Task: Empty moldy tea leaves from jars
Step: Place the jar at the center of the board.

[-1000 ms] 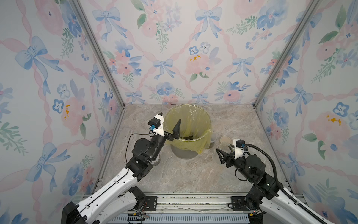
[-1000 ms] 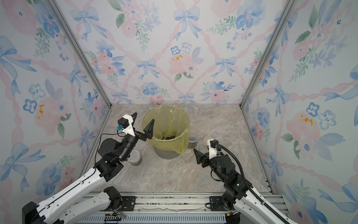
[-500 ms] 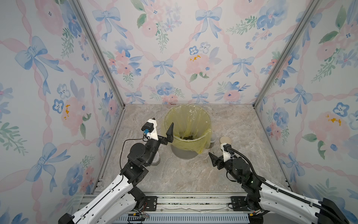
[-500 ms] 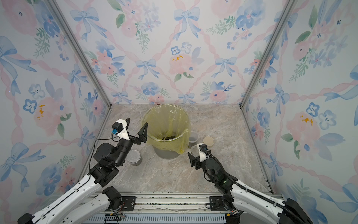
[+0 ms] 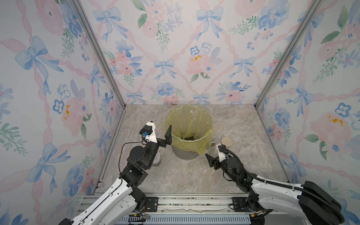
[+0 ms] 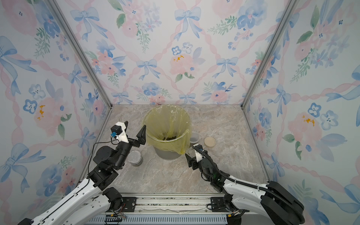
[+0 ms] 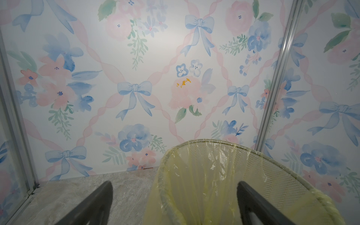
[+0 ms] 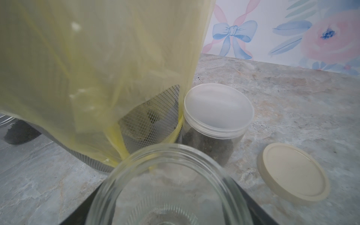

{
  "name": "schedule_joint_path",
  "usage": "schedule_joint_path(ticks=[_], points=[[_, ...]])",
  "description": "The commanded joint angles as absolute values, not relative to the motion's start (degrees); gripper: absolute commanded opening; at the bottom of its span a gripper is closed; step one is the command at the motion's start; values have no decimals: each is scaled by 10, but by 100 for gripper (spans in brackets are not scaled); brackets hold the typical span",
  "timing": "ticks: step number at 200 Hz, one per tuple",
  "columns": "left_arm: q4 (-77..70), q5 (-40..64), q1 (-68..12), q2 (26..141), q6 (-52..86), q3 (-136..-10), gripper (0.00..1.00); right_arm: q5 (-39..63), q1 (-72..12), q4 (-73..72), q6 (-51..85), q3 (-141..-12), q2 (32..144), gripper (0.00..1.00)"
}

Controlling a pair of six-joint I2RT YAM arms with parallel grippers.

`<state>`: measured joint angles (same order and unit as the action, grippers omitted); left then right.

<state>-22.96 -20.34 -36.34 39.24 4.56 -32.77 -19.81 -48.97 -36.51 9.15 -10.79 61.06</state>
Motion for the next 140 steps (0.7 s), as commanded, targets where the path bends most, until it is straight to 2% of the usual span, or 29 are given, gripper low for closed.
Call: schedule_joint_path(ticks=[1, 26, 51, 68, 94, 140], points=[[-234, -203, -354, 391, 39, -326, 98, -199, -497, -446, 82, -124, 634, 15], [-234, -189, -338, 393, 54, -327, 98, -198, -499, -448, 80, -129, 650, 15], [-234, -173, -324, 400, 70, -328, 98, -198, -499, -447, 80, -135, 665, 23], [-234, -161, -313, 406, 81, -330, 98, -195, -499, -446, 82, -137, 671, 34], [-234, -151, -302, 409, 90, -331, 98, -196, -500, -444, 81, -138, 670, 56], [-234, -150, -302, 399, 91, -326, 98, -196, -501, -433, 78, -144, 671, 73]])
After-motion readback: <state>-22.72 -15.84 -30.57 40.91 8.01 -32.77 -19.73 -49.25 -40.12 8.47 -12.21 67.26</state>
